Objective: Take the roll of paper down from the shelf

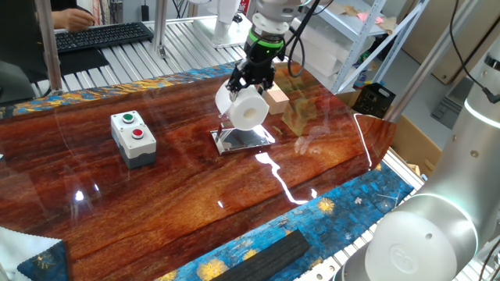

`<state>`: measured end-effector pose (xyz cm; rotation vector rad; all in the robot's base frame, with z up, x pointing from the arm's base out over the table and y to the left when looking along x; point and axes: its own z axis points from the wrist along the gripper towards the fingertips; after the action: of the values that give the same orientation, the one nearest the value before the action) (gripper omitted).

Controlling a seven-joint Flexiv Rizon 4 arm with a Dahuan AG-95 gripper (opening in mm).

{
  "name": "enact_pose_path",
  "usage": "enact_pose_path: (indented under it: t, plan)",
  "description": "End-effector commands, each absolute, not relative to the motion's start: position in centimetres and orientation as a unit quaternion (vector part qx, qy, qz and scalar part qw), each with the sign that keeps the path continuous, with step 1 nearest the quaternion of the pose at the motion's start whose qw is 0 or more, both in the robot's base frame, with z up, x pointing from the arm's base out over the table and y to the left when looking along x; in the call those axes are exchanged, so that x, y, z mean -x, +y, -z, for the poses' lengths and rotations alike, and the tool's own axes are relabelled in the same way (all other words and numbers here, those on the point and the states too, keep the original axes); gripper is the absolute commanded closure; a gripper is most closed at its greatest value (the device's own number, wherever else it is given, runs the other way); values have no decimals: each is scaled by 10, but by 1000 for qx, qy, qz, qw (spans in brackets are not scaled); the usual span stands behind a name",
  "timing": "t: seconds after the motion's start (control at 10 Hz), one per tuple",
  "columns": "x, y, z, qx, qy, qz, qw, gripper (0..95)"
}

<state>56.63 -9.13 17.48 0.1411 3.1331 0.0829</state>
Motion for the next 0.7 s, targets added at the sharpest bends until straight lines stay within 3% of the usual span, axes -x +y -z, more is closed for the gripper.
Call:
enact_pose_path:
  t: [0.1,0.7]
  plan:
    - [-566,-91,-175,-88,996,-25,-9,950]
    - [-555,-38,-179,-157,987,-18,-16,950]
